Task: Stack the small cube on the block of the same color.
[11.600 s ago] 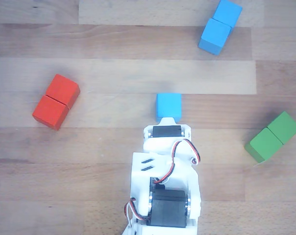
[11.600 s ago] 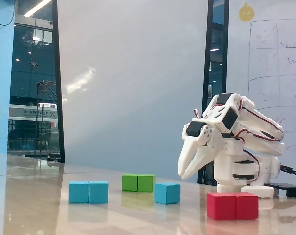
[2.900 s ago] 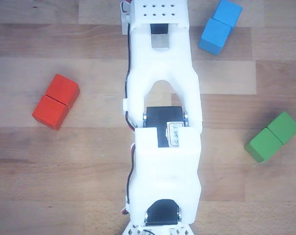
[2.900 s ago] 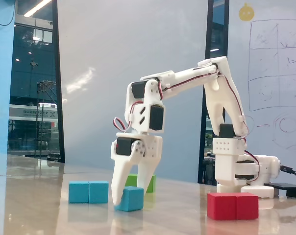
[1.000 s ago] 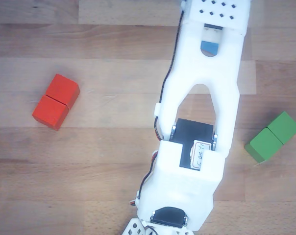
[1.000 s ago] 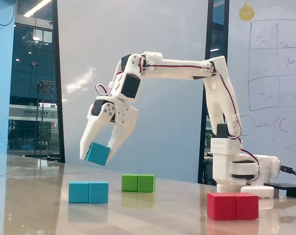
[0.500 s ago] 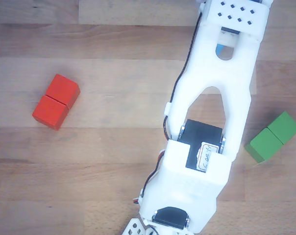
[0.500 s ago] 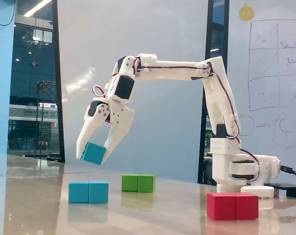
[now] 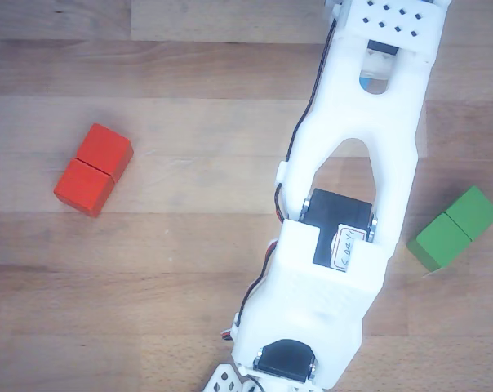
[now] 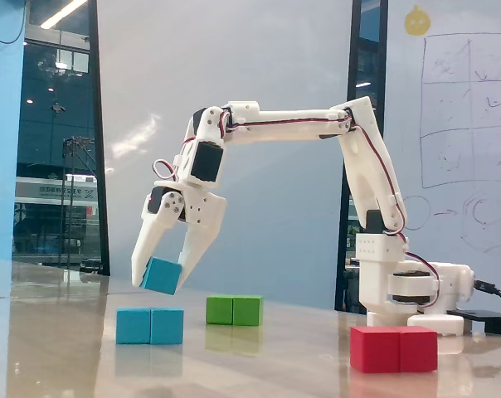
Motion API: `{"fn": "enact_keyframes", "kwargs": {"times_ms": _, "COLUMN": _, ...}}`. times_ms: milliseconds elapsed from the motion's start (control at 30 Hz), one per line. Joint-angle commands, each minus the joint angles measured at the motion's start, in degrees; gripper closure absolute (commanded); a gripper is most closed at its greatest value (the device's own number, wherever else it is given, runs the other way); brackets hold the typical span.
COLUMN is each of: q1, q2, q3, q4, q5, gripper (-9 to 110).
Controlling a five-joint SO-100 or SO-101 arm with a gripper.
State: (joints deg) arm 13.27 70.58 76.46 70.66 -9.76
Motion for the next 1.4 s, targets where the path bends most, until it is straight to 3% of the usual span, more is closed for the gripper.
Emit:
{"fn": "enact_keyframes", "kwargs": {"times_ms": 0, "q1": -0.3, "q2": 1.8, "q3": -3.2, "q4": 0.1, "q5": -0.4, "gripper": 89}}
{"fn": "enact_keyframes", "kwargs": {"times_ms": 1367, "q1": -2.5, "q2": 0.1, "q3": 2.0, "q4": 0.1, "q5": -0.4, "gripper": 89}}
